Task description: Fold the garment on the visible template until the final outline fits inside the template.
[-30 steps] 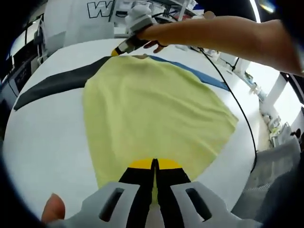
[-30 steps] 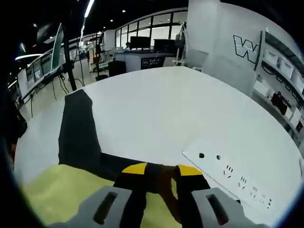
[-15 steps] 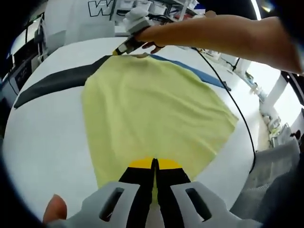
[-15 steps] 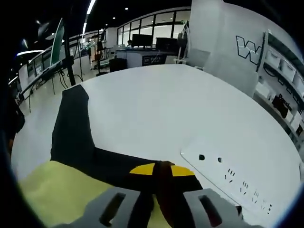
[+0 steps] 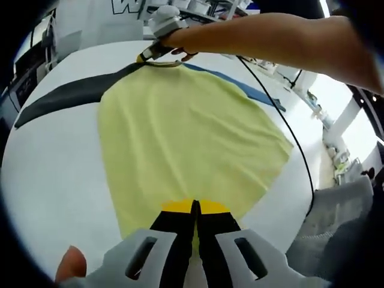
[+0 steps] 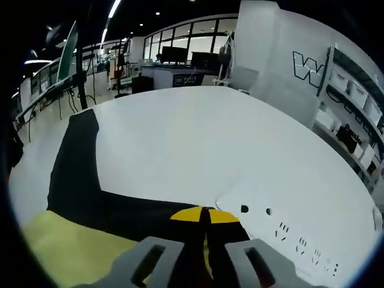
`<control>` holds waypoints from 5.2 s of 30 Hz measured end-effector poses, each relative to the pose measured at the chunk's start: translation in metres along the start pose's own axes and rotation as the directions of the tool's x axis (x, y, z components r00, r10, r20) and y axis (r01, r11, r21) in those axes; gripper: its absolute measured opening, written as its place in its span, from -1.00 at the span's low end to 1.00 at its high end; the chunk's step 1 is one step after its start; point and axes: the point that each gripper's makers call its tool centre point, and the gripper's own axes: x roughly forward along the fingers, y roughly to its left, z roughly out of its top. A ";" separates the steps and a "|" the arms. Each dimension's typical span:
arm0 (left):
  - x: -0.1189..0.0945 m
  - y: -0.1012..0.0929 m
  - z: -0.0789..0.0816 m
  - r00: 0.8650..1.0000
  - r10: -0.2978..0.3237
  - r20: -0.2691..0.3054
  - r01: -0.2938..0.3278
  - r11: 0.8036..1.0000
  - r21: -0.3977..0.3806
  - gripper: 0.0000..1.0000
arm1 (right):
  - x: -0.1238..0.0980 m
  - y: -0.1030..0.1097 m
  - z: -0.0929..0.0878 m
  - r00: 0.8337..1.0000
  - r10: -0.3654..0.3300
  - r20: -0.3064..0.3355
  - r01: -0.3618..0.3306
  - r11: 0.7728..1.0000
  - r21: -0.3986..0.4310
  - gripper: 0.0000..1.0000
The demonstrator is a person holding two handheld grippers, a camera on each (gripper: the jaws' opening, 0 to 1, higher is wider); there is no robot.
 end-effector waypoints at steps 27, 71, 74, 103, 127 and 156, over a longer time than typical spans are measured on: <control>0.000 -0.002 0.001 1.000 0.000 -0.006 0.001 1.000 0.011 -1.00 | -0.012 0.026 0.012 0.997 0.069 0.027 -0.069 0.998 -0.003 -1.00; 0.001 -0.004 0.002 1.000 0.021 0.002 -0.021 0.998 0.057 -1.00 | -0.047 0.010 0.029 0.993 -0.013 0.115 0.006 0.998 0.063 -0.33; 0.001 -0.004 0.002 1.000 0.022 0.003 -0.022 0.998 0.057 -1.00 | -0.053 0.008 0.033 0.992 -0.016 0.127 0.008 0.998 0.068 -0.28; 0.004 -0.011 0.007 0.999 0.030 0.016 -0.032 0.988 0.152 -0.87 | -0.189 0.023 0.038 0.960 -0.085 0.266 0.054 0.991 0.121 0.04; 0.002 -0.023 0.005 1.000 0.017 -0.003 -0.016 0.983 0.181 -0.67 | -0.303 -0.001 -0.044 0.933 -0.224 0.281 0.171 0.965 0.201 -0.01; -0.074 -0.032 0.061 0.944 -0.010 0.330 -0.030 0.993 0.115 -0.33 | -0.395 -0.027 -0.165 0.888 -0.430 0.164 0.339 0.853 0.397 -0.04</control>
